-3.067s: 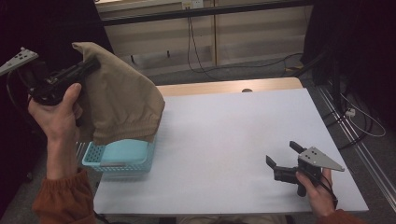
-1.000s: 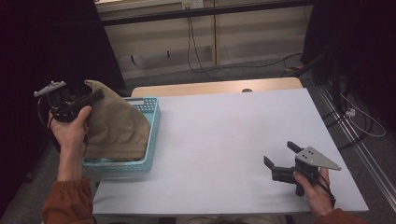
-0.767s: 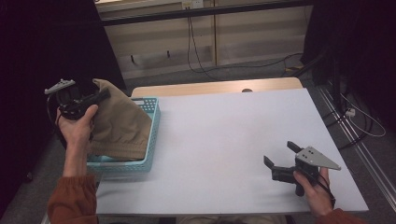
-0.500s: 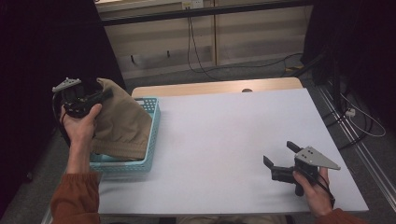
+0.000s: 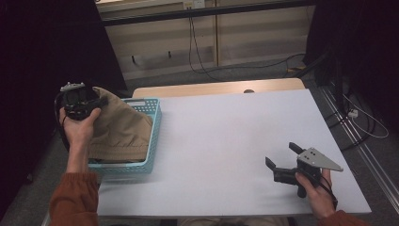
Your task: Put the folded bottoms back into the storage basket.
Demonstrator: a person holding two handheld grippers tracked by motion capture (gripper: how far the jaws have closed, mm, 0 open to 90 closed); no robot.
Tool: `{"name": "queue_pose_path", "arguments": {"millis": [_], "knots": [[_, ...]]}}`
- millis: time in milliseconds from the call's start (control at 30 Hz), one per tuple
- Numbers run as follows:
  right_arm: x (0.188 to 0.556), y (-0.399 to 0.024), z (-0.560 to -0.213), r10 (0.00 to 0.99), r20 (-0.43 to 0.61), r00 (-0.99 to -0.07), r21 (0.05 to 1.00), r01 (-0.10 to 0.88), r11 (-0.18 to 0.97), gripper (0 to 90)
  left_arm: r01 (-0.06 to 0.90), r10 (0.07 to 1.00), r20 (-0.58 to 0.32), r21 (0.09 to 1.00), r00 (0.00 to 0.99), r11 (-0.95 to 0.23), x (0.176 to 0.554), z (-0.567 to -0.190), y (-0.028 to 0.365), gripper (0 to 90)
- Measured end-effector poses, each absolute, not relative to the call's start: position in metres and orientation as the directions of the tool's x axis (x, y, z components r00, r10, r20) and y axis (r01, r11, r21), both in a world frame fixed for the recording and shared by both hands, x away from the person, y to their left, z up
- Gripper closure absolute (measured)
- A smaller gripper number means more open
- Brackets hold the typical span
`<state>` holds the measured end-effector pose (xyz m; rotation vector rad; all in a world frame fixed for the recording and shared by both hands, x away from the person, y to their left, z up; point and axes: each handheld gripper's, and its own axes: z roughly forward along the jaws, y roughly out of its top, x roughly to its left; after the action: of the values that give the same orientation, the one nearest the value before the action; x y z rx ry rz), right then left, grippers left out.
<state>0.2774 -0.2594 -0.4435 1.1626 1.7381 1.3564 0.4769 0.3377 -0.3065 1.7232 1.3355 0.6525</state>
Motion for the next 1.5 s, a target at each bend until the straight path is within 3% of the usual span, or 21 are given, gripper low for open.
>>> {"name": "queue_pose_path", "arguments": {"millis": [433, 967, 1500], "knots": [[0.277, -0.259, -0.443, 0.913, 0.033, -0.407, 0.964, 0.253, 0.078, 1.7, 0.458, 0.904, -0.112, 0.883, 0.414, -0.1, 0.486, -0.32, 0.311, 87.2], [0.278, -0.259, -0.444, 0.912, 0.037, -0.408, 0.962, 0.26, 0.077, 1.7, 0.52, 0.921, -0.122, 0.848, 0.37, -0.097, 0.511, -0.342, 0.315, 87.0], [0.277, -0.258, -0.444, 0.911, 0.031, -0.412, 0.963, 0.258, 0.084, 1.7, 0.573, 0.961, -0.083, 0.815, 0.262, -0.086, 0.517, -0.354, 0.347, 86.7]]}}
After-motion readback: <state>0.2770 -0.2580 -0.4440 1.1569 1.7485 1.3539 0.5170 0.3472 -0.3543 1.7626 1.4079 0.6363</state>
